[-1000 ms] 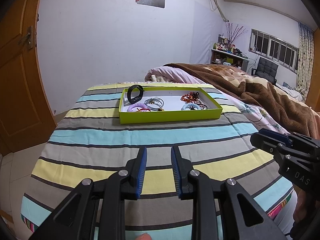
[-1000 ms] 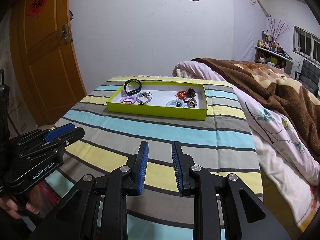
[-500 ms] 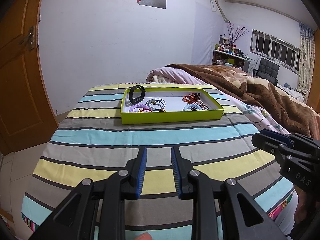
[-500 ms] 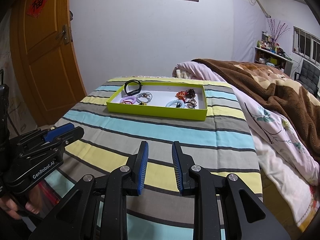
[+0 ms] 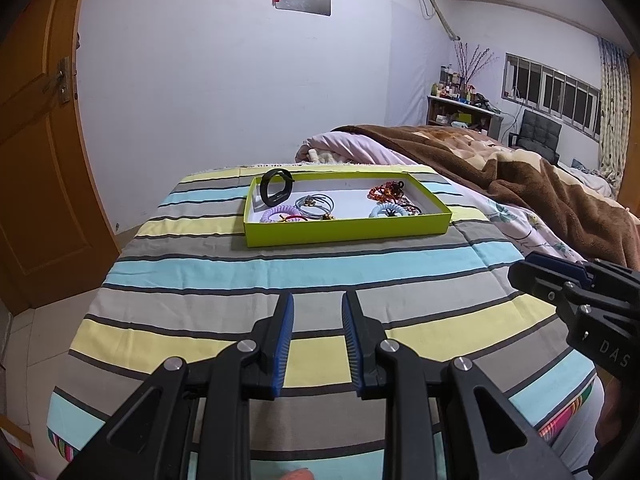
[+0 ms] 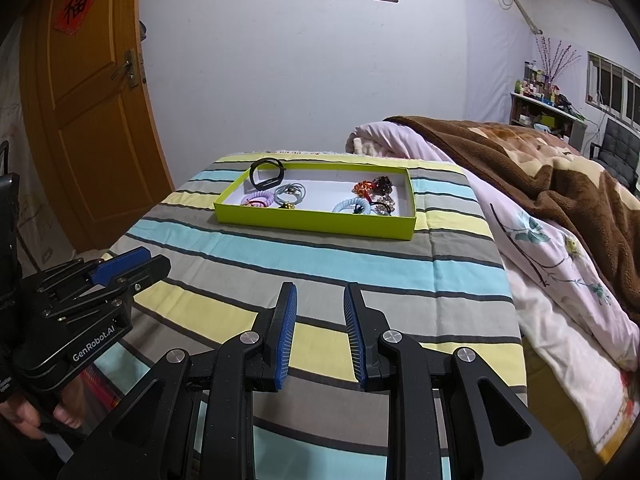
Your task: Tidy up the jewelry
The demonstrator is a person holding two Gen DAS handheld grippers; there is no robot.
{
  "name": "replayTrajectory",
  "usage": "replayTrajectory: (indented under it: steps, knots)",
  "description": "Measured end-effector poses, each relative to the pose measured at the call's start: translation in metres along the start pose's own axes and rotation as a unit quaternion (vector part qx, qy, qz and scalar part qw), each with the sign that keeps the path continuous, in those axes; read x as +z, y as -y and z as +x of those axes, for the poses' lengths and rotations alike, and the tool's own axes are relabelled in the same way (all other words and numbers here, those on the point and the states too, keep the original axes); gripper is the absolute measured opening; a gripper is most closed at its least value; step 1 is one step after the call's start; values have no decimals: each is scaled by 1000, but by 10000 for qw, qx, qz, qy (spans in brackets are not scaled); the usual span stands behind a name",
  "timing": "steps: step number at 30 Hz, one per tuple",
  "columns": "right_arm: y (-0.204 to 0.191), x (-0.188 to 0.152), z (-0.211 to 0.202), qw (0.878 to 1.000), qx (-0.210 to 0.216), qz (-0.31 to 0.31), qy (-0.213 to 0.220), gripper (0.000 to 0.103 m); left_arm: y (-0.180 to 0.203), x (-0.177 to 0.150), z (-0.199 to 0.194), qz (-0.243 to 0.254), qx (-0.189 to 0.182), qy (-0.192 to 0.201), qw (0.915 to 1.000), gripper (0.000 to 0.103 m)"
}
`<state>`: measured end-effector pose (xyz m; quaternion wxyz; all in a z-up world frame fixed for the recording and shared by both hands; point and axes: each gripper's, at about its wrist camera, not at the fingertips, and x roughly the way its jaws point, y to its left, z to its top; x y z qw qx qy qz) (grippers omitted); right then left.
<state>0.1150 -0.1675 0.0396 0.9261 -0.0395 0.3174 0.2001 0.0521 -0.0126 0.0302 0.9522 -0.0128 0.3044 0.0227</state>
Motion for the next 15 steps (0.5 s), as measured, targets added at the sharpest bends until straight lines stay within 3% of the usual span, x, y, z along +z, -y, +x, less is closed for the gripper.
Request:
replayTrajectory:
  steps: [15]
  knots:
    - [0, -1, 1, 10000, 1, 13, -6, 25, -1, -1, 2, -63, 32, 16, 10000, 26]
